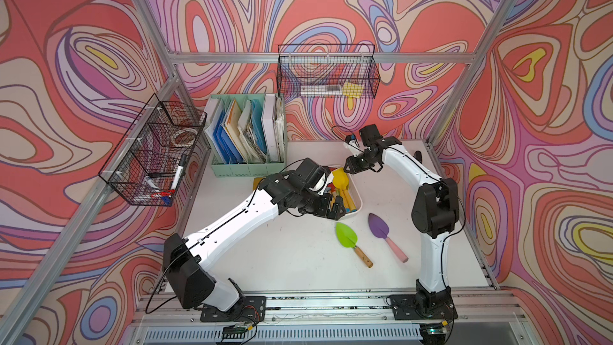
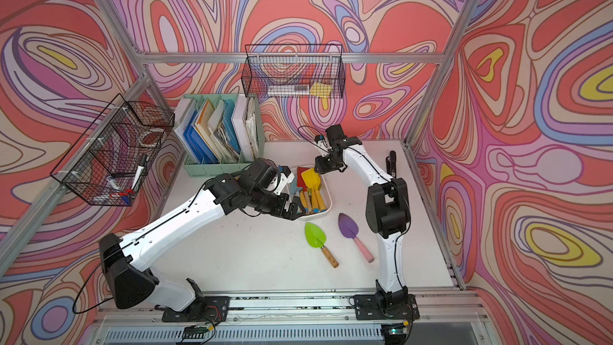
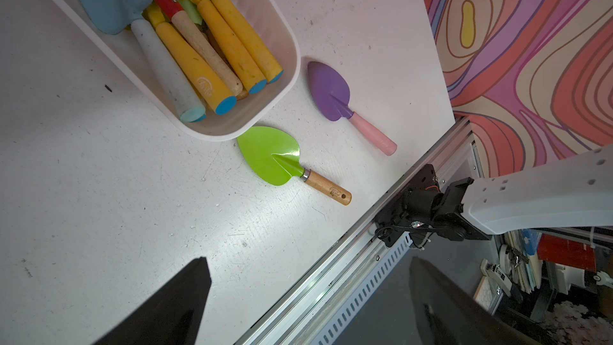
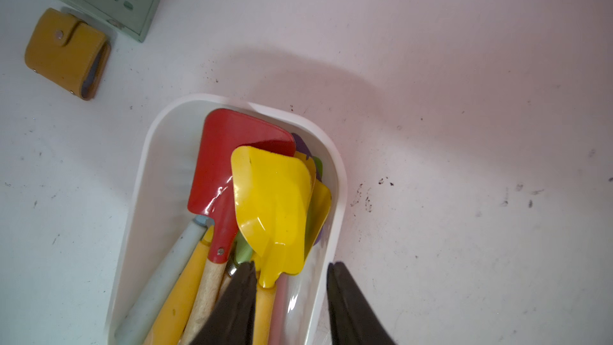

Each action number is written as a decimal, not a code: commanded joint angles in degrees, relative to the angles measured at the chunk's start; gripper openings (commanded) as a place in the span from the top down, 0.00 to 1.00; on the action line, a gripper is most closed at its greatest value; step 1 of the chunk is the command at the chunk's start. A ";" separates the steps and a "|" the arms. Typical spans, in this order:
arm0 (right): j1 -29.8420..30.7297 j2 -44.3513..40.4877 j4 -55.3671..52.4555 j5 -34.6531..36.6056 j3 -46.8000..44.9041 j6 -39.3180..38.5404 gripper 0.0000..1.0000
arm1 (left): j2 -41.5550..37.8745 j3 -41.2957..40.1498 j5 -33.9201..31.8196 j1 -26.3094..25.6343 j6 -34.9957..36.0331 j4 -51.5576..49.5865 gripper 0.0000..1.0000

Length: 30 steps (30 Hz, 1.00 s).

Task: Put the shovel into the storage box
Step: Place the shovel in the storage box, then pick up the shovel from the center of the board.

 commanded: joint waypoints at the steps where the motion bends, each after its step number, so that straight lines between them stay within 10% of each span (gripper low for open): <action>1: -0.19 -3.71 -3.56 2.14 0.14 0.94 0.63 | -1.83 -0.71 -0.66 0.19 0.57 -0.28 0.01; 17: -0.12 -30.06 -24.49 26.02 -23.33 2.54 0.65 | -2.54 -4.38 -0.27 3.02 0.06 4.01 0.01; 30: -0.13 -40.11 -25.70 15.71 -41.62 -11.02 0.61 | -3.00 -6.75 3.85 5.35 1.54 4.34 0.01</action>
